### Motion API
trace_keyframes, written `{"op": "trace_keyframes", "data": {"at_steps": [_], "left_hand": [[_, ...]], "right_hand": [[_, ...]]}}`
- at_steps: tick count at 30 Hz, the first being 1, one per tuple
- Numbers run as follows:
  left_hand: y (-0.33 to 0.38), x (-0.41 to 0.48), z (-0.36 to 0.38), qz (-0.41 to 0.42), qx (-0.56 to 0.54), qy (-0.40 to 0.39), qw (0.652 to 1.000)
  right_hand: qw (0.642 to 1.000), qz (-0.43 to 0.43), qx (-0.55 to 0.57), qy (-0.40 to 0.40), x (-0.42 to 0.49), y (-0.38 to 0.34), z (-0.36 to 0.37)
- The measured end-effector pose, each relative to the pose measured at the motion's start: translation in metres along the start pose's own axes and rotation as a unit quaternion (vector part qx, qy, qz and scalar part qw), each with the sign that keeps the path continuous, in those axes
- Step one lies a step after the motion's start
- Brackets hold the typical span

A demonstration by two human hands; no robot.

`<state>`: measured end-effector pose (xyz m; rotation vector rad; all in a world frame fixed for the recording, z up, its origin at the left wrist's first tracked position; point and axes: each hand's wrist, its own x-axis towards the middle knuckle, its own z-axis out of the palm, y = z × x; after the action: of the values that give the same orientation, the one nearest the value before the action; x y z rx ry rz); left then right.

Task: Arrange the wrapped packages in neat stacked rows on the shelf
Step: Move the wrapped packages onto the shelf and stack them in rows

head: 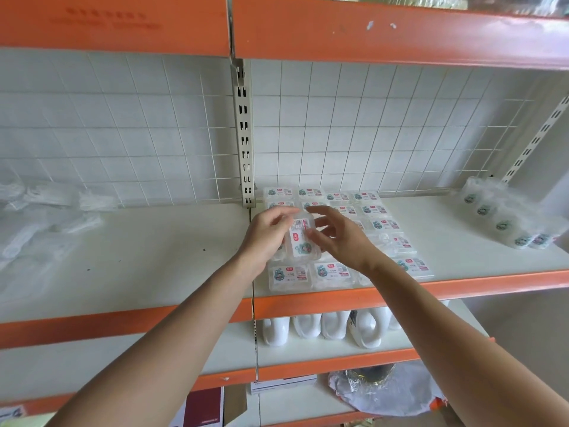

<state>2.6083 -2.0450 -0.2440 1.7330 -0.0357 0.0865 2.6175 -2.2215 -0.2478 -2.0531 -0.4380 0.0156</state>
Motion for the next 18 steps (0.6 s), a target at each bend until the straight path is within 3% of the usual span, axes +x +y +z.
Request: {"op": "trace_keyframes", "data": {"at_steps": [4, 7, 10, 13, 18], "left_hand": [[-0.003, 0.001, -0.001, -0.053, -0.001, 0.047, 0.998], [-0.004, -0.003, -0.001, -0.095, -0.015, -0.001, 0.995], [-0.005, -0.005, -0.004, -0.075, 0.0, -0.009, 0.997], [-0.007, -0.004, -0.008, -0.039, 0.059, 0.0, 0.998], [-0.013, -0.011, -0.012, -0.026, 0.116, -0.015, 0.993]], "right_hand": [[0.997, 0.027, 0.067, 0.021, 0.003, -0.003, 0.004], [0.992, 0.059, 0.092, 0.066, 0.006, -0.004, 0.008], [0.992, 0.079, 0.074, 0.066, 0.006, -0.001, 0.009], [0.998, 0.011, -0.061, 0.033, 0.0, 0.007, 0.007], [0.977, -0.128, -0.167, -0.042, -0.013, 0.013, 0.011]]}}
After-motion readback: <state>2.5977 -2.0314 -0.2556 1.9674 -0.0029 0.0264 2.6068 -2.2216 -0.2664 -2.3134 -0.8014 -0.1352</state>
